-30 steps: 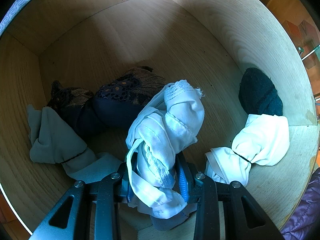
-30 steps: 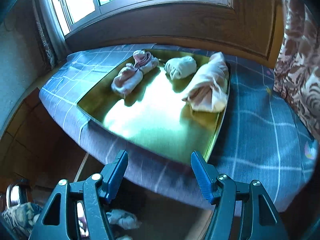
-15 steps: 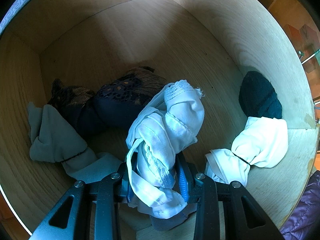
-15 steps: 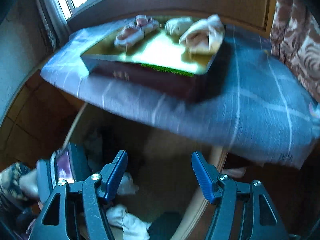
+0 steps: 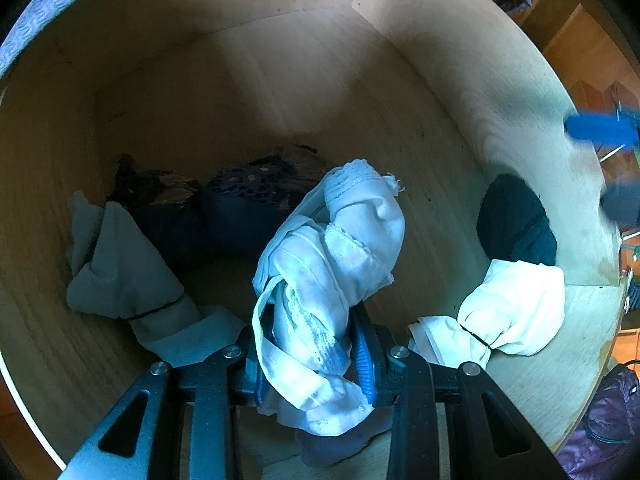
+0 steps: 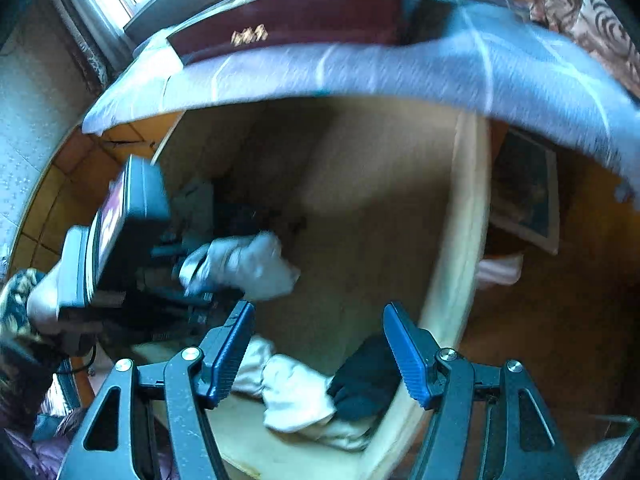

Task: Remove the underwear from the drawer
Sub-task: 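Lower the right tool into the drawer toward the white sock, then close the right gripper on the white sock while the left lifts the white garment out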

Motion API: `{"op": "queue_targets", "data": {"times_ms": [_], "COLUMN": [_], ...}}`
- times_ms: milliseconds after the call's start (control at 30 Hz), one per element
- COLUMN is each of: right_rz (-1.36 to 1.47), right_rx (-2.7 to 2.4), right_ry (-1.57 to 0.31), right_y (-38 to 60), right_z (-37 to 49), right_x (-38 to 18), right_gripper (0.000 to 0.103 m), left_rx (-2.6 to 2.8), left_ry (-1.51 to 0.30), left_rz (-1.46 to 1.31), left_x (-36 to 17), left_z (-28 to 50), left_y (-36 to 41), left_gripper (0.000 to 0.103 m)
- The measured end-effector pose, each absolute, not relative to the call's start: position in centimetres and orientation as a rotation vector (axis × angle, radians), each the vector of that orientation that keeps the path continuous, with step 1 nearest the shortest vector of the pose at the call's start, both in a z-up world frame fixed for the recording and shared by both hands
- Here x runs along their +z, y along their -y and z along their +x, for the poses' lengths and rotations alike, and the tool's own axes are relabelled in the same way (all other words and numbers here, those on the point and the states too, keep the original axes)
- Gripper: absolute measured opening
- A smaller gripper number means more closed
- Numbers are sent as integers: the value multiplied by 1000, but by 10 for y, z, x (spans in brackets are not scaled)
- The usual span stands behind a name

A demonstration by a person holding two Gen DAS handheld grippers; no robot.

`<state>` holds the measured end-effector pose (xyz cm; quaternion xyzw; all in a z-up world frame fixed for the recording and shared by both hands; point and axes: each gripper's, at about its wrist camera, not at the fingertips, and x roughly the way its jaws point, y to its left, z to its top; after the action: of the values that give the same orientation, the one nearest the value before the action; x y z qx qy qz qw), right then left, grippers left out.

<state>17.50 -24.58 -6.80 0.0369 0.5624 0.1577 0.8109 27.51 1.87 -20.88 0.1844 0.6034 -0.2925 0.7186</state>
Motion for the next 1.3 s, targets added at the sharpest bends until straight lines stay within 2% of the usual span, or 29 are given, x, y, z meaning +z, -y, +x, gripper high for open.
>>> {"op": "queue_targets", "data": {"times_ms": [800,1067,1200,1300], "right_rz": [-73,-152,-161,-190], "right_rx": [422,515,569,603], "right_ry": [-1329,-1433,-1502,-1536], "right_y": [204,189,185,180], "right_z": [142,146,151,158], "right_x": [-111,-130,-142,-148], "right_gripper": [68,58,49,49], "left_rx": [-699,-721,-723,-720], "left_ry": [-1238,-1193,-1170,-1160], "left_rz": [165,65,42,27], "left_x": [-176,-152,-141,-137], "left_z": [267,266,265,268], "left_y": [-77,-103,-114,-120], "left_gripper": [32,32,32,32]}}
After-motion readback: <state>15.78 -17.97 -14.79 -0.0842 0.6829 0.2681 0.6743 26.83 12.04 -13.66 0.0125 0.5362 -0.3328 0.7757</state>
